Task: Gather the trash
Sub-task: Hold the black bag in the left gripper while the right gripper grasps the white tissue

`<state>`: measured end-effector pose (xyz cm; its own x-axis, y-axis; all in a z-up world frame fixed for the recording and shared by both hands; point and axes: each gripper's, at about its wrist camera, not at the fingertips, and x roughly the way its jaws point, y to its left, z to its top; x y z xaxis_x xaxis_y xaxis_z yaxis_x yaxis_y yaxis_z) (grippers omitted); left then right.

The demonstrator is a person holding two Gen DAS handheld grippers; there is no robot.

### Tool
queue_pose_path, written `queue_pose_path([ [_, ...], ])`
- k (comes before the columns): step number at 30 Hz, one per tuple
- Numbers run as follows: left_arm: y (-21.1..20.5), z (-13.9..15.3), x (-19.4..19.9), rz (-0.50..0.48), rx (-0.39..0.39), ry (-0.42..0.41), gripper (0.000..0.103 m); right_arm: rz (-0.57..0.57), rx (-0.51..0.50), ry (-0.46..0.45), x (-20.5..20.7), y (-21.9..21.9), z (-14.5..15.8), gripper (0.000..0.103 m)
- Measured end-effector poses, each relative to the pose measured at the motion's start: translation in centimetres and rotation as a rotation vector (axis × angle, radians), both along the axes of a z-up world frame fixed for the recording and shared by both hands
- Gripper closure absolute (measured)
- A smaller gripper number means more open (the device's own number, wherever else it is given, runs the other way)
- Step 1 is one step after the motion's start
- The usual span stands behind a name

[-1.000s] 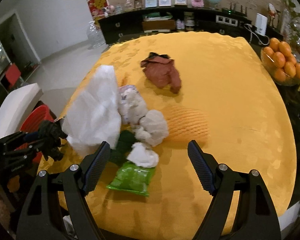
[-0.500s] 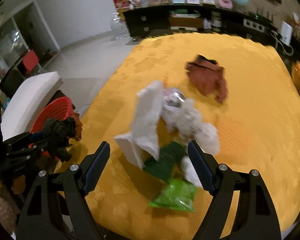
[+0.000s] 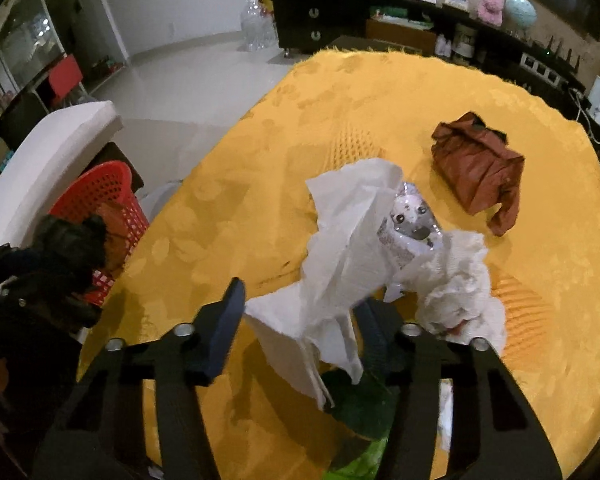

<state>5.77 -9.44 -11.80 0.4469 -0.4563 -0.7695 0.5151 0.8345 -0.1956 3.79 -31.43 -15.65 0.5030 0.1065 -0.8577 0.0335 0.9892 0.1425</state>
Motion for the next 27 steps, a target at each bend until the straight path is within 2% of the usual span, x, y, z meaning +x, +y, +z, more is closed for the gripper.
queue_pose_path([
  [5,0.3,0.3,-0.1,0.011,0.000,-0.004,0.063,-0.006,0.016,-0.003,-0.2,-0.3,-0.1,0.079],
  [9,0.6,0.7,-0.1,0.015,0.000,-0.012,0.063,-0.013,0.042,-0.029,-0.4,-0.4,0.7,0.085],
  [13,0.6,1.1,-0.1,0.021,0.002,-0.023,0.063,-0.007,0.068,-0.059,-0.3,-0.5,1.8,0.089],
  [27,2.5,3.6,-0.1,0.075,0.002,-0.088,0.063,0.043,0.097,-0.148,-1.2,0.9,6.1,0.089],
])
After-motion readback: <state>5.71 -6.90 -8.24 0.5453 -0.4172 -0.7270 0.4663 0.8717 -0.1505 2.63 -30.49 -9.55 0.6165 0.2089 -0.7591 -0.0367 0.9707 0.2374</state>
